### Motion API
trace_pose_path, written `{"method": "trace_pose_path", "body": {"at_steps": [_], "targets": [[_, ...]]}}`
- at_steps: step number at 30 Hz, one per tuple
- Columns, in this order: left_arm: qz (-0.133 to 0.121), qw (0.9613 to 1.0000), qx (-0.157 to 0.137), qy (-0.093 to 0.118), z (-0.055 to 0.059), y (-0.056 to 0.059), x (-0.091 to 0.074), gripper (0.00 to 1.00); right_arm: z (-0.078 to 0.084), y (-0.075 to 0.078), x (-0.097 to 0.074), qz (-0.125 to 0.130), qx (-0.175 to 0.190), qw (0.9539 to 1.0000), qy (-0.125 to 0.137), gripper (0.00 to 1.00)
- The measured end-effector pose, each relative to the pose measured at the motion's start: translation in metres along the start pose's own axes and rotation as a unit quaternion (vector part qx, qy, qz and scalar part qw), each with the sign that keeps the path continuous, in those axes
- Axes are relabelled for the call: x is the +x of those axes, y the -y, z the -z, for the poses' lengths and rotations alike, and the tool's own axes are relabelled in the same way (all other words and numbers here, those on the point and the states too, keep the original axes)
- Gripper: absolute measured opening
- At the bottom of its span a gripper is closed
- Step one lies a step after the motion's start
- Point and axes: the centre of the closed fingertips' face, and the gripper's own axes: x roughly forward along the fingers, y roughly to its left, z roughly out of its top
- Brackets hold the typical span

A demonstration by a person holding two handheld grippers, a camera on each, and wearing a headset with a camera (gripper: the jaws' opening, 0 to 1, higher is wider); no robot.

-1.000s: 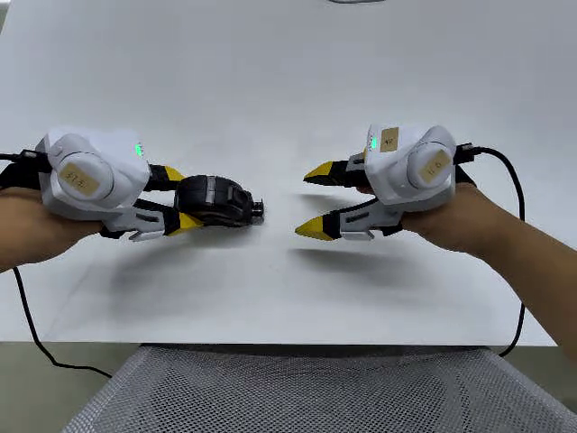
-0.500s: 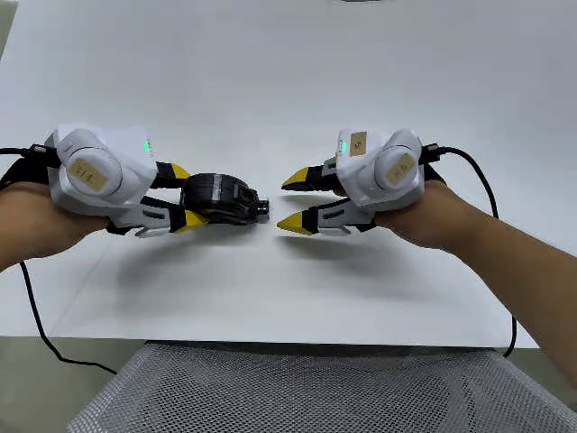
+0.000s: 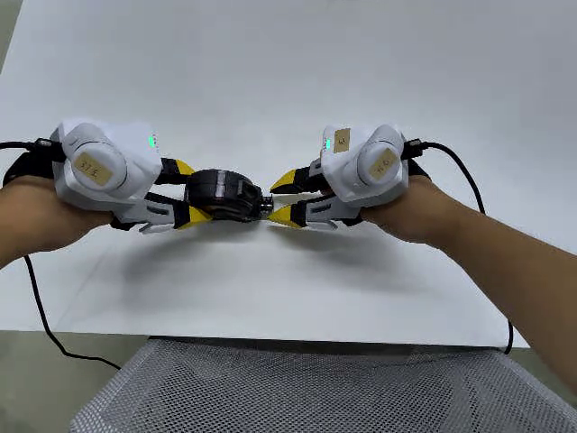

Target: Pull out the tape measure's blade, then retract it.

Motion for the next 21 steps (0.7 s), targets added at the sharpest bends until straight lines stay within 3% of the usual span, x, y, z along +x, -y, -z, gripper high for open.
{"method": "trace_pose_path", "body": {"at_steps": [21], "targets": [[0.001, 1.0000, 0.005, -0.003, 0.0006, 0.0014, -0.0008, 0.24, 0.0034, 0.0008, 0.0105, 0.002, 0.001, 1.0000, -0.003, 0.13]]}}
